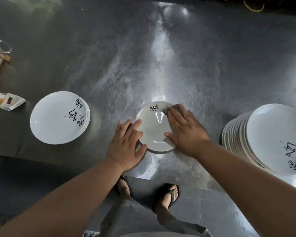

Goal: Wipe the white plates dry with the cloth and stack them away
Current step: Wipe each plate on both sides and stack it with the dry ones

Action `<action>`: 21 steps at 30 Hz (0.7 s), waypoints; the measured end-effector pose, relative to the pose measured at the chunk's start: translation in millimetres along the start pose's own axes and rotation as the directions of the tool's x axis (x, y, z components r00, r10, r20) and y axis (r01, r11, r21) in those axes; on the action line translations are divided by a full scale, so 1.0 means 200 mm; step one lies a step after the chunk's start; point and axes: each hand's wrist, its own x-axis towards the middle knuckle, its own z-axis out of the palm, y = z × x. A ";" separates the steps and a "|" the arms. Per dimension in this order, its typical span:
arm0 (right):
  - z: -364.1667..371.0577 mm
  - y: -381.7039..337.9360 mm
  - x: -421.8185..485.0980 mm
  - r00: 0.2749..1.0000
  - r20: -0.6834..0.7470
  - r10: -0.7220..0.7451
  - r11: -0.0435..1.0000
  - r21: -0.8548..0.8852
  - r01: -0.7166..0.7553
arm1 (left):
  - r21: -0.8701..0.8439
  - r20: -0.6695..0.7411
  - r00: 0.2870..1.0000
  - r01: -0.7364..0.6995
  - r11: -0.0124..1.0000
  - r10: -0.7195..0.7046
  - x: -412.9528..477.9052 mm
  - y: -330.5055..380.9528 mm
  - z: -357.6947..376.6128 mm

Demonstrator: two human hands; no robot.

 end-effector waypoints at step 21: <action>0.08 -0.18 -0.20 1.000 0.021 -0.002 0.978 0.208 -0.003 | -0.097 -0.039 0.999 -0.031 0.995 0.028 0.01 -0.03 0.03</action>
